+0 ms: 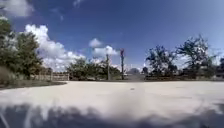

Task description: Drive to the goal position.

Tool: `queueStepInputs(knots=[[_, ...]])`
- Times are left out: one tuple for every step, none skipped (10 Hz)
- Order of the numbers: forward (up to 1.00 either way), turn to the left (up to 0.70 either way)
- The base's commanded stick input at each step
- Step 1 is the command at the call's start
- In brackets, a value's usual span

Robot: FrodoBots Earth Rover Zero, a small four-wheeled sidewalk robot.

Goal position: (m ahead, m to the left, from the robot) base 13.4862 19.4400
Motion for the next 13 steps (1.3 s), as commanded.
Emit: queueStepInputs(knots=[[0.70, 0.00], [0.70, 0.00], [0.70, 0.00], [0.70, 0.00], [0.70, 0.00], [0.70, 0.00], [0.70, 0.00], [0.70, 0.00], [0.70, 0.00], [0.70, 0.00], [0.70, 0.00], [0.70, 0.00], [0.70, 0.00]])
